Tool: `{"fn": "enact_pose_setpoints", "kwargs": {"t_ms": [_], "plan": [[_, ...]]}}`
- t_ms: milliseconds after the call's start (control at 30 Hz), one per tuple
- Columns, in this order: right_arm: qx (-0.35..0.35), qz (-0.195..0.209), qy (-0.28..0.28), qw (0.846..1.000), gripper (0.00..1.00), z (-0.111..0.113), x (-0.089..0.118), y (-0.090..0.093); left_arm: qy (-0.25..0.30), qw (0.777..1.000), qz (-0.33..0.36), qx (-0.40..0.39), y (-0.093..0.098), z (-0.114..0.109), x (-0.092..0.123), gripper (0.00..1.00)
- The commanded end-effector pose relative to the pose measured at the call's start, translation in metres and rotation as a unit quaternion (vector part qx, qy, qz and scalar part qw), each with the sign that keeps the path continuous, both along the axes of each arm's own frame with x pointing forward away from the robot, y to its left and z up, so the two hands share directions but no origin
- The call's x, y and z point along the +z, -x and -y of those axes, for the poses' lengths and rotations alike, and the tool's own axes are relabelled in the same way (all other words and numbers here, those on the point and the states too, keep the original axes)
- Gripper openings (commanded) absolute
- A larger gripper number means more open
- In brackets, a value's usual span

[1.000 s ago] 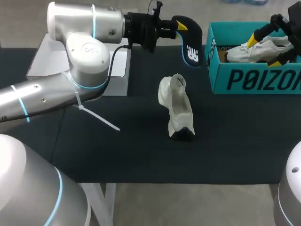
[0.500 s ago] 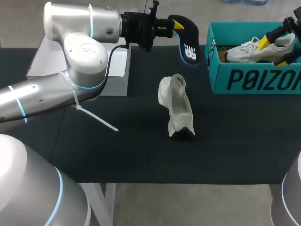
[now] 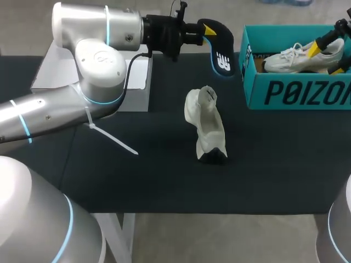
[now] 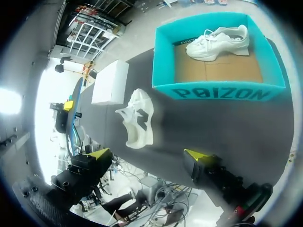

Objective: Take the shoe out of the shoebox, open the shoe tongue, remove and reinsert the insole, then place the shoe into the shoebox

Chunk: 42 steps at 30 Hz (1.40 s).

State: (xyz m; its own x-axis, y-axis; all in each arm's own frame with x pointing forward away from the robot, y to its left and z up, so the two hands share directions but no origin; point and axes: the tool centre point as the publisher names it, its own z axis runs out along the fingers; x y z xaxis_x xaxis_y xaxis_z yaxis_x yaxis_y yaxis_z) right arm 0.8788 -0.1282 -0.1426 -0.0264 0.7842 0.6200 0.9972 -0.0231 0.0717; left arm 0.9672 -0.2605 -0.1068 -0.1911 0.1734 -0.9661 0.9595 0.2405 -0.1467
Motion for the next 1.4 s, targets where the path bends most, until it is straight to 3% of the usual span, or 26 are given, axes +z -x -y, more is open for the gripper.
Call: {"fn": "enact_pose_setpoints", "kwargs": {"t_ms": [33, 967, 1100, 1200, 1400], "plan": [[-0.036, 0.022, 0.034, 0.999, 1.0, -0.001, 0.006, 0.014, -0.004, 1.0, 0.0, 0.001, 0.0, 0.004, 0.001, 0.0], [-0.041, 0.025, 0.029, 0.998, 1.0, 0.003, 0.007, 0.015, -0.001, 1.0, -0.003, 0.008, 0.002, 0.006, 0.002, 0.0], [-0.041, 0.025, 0.029, 0.998, 1.0, 0.003, 0.007, 0.015, -0.054, 0.998, -0.022, -0.004, 0.045, -0.008, -0.005, 0.0], [-0.041, 0.025, 0.029, 0.998, 1.0, 0.003, 0.007, 0.015, -0.098, 0.993, -0.061, -0.014, 0.063, -0.011, -0.019, 0.0], [-0.041, 0.025, 0.029, 0.998, 1.0, 0.003, 0.007, 0.015, -0.126, 0.988, -0.081, -0.028, 0.092, -0.024, -0.026, 0.0]]}}
